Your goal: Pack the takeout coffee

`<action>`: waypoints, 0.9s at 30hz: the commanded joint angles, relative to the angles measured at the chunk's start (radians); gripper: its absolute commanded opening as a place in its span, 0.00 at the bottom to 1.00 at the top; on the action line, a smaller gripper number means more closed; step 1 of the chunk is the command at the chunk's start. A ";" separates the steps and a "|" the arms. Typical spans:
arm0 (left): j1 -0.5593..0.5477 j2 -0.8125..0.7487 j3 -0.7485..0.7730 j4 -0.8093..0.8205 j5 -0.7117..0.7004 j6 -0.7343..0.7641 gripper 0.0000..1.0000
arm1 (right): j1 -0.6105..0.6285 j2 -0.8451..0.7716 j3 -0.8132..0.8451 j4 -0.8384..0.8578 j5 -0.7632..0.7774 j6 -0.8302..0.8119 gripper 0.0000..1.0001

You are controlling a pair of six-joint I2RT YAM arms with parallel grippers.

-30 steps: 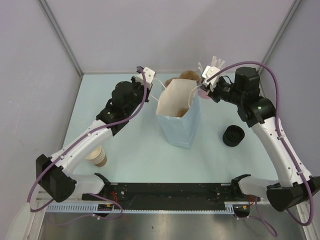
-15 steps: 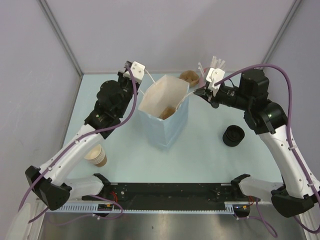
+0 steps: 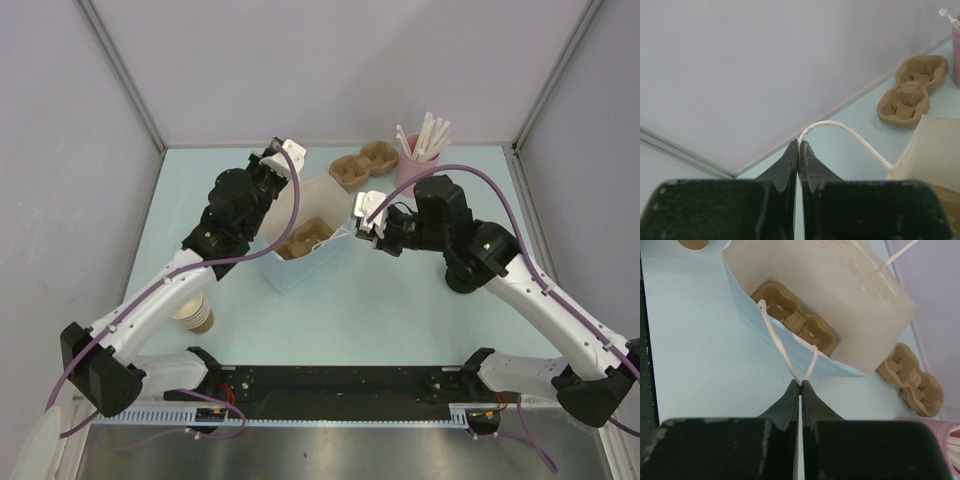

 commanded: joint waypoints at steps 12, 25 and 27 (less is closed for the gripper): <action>0.009 -0.013 0.110 0.084 -0.035 0.072 0.05 | 0.055 -0.073 -0.153 -0.078 -0.027 -0.154 0.00; -0.087 -0.129 -0.064 -0.105 0.208 0.119 0.02 | 0.216 -0.047 -0.474 0.006 0.141 -0.223 0.00; -0.092 -0.149 -0.088 -0.158 0.250 0.110 0.02 | 0.234 -0.041 -0.489 0.002 0.148 -0.229 0.00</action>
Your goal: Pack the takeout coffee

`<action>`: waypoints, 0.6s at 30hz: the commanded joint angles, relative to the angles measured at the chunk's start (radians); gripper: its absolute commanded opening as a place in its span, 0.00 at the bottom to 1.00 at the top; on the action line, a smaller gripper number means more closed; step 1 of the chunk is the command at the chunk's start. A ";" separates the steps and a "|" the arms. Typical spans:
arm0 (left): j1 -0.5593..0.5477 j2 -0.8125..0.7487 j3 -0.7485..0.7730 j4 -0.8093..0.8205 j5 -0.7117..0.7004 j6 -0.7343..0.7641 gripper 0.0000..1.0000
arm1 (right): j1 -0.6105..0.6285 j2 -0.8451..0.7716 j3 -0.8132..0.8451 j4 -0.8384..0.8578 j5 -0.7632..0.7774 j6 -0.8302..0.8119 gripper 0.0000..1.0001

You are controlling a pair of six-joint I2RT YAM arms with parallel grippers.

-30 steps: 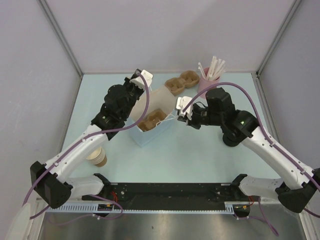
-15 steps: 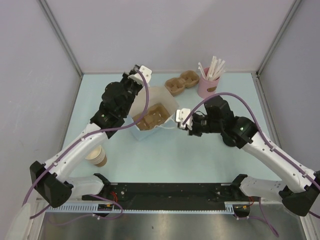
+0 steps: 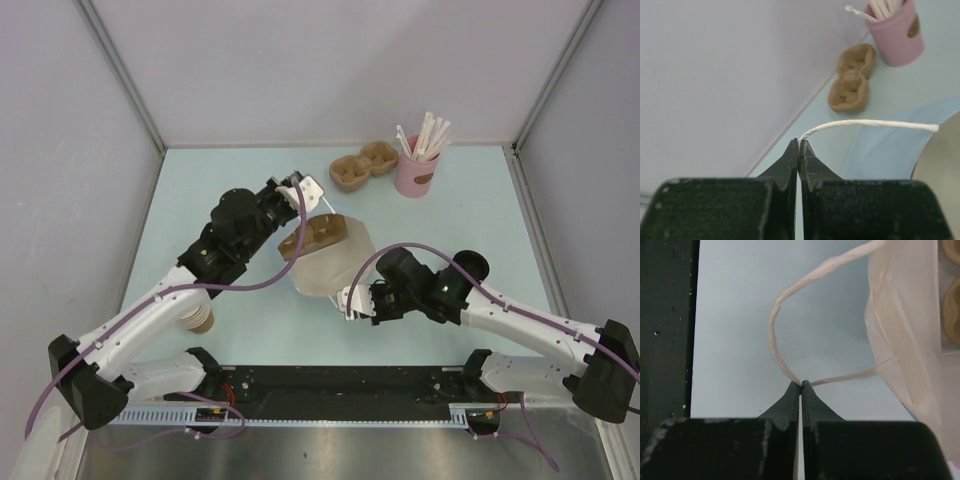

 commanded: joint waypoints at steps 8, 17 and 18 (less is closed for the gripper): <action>-0.012 -0.086 -0.045 -0.147 0.270 -0.006 0.02 | 0.048 -0.007 -0.040 0.003 0.033 -0.028 0.00; -0.014 -0.062 -0.054 0.006 0.060 -0.011 0.02 | 0.048 -0.056 -0.033 0.085 0.131 -0.020 0.00; -0.014 -0.057 -0.051 0.043 0.010 -0.003 0.03 | 0.046 -0.059 -0.028 0.098 0.155 -0.020 0.00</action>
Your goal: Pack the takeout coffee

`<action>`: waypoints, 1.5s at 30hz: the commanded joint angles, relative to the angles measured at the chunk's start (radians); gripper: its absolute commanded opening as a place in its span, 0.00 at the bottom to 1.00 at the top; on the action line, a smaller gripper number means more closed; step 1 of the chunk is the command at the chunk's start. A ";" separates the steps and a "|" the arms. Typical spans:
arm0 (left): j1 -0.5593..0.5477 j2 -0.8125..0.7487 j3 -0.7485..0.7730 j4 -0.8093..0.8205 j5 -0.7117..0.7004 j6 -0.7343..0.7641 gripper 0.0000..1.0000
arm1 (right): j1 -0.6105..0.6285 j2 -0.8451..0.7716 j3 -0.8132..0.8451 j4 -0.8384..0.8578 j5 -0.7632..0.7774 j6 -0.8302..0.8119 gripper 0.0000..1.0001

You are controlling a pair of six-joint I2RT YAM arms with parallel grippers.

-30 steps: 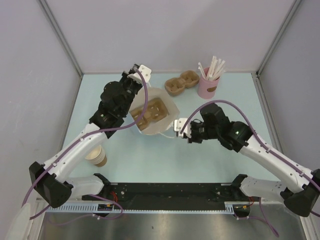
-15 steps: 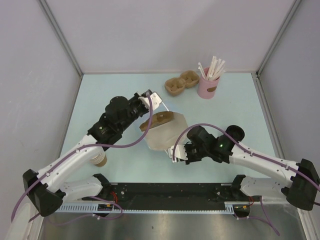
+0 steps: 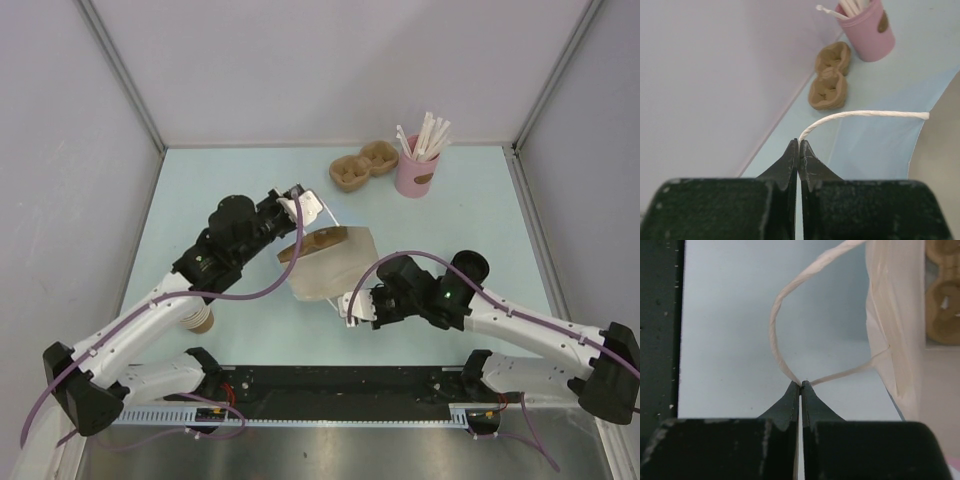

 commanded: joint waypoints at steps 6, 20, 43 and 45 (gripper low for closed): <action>0.002 0.045 0.017 0.267 -0.276 0.013 0.04 | -0.015 -0.029 0.129 0.115 0.185 0.009 0.00; 0.047 0.116 0.035 0.430 -0.474 0.051 0.05 | -0.014 0.054 0.301 0.321 0.439 0.075 0.00; 0.054 0.071 -0.018 0.437 -0.448 0.059 0.06 | -0.089 0.063 0.462 0.241 0.350 0.210 0.00; 0.054 0.061 -0.015 0.448 -0.448 0.060 0.06 | -0.089 0.062 0.462 0.252 0.359 0.209 0.00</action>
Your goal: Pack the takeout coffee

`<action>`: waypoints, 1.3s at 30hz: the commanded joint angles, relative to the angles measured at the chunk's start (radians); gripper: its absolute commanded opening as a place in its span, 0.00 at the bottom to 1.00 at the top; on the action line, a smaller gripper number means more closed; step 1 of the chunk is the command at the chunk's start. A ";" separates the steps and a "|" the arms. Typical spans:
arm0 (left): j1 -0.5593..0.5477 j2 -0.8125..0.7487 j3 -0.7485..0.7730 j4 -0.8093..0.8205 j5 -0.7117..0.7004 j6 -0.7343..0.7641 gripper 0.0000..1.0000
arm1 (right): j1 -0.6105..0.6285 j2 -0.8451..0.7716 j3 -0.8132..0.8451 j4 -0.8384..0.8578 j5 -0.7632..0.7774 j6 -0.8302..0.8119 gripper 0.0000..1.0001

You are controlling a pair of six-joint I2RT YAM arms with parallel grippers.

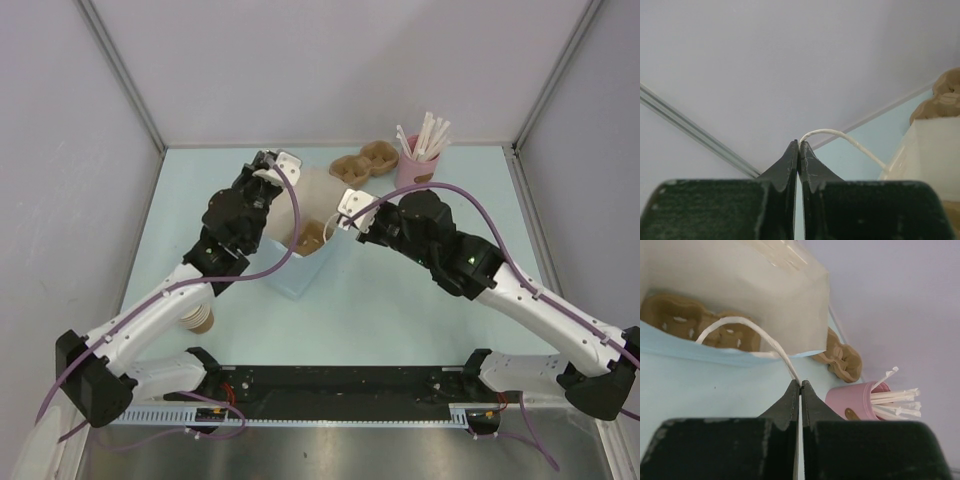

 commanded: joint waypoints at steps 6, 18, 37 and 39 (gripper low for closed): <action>0.006 -0.028 0.035 0.025 0.006 0.007 0.07 | -0.001 -0.017 0.020 0.072 0.040 0.012 0.00; 0.006 -0.019 0.133 -0.029 -0.011 -0.015 0.06 | -0.038 -0.055 0.075 0.052 0.054 0.024 0.00; 0.038 0.000 -0.017 0.010 0.075 -0.019 0.07 | -0.100 0.000 -0.098 0.136 -0.073 0.037 0.00; 0.036 0.015 0.007 0.023 0.060 -0.016 0.07 | -0.102 -0.004 -0.098 0.138 -0.070 0.036 0.00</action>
